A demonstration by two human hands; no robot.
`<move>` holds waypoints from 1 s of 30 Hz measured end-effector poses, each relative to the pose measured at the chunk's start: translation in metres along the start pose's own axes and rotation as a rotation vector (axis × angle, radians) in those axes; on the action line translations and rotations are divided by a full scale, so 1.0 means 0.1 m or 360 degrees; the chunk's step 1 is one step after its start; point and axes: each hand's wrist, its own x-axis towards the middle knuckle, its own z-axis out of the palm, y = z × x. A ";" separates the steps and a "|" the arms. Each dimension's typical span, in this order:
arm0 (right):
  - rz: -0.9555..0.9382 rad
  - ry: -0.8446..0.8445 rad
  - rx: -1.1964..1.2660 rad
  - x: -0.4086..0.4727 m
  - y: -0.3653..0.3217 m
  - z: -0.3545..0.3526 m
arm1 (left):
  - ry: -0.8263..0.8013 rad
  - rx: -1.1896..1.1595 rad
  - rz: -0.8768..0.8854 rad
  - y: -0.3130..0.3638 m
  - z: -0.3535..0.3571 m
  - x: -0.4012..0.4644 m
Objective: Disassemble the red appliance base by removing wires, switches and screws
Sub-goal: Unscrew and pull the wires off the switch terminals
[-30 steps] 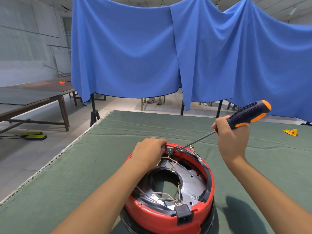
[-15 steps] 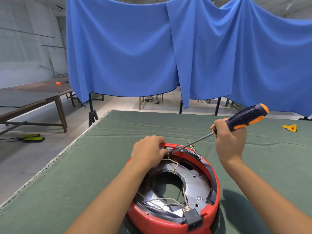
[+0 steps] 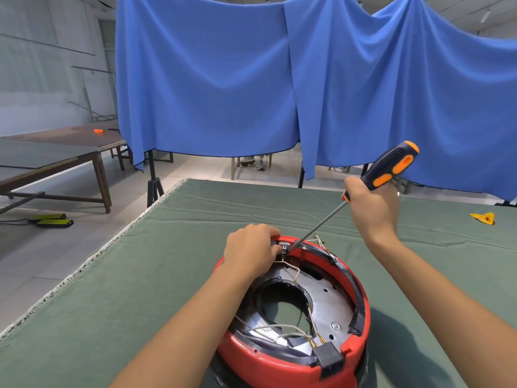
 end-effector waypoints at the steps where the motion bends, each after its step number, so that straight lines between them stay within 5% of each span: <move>1: 0.0037 -0.0008 -0.0022 0.03 -0.01 0.02 | -0.0001 0.0001 0.0008 0.00 0.00 0.00; 14: 0.0393 0.0129 0.0056 0.18 0.18 0.10 | -0.0013 -0.0015 0.0035 -0.02 0.01 0.01; 30: -0.0160 -0.0118 0.0239 -0.27 -0.02 -0.17 | -0.0018 -0.0037 0.0029 -0.03 0.02 0.01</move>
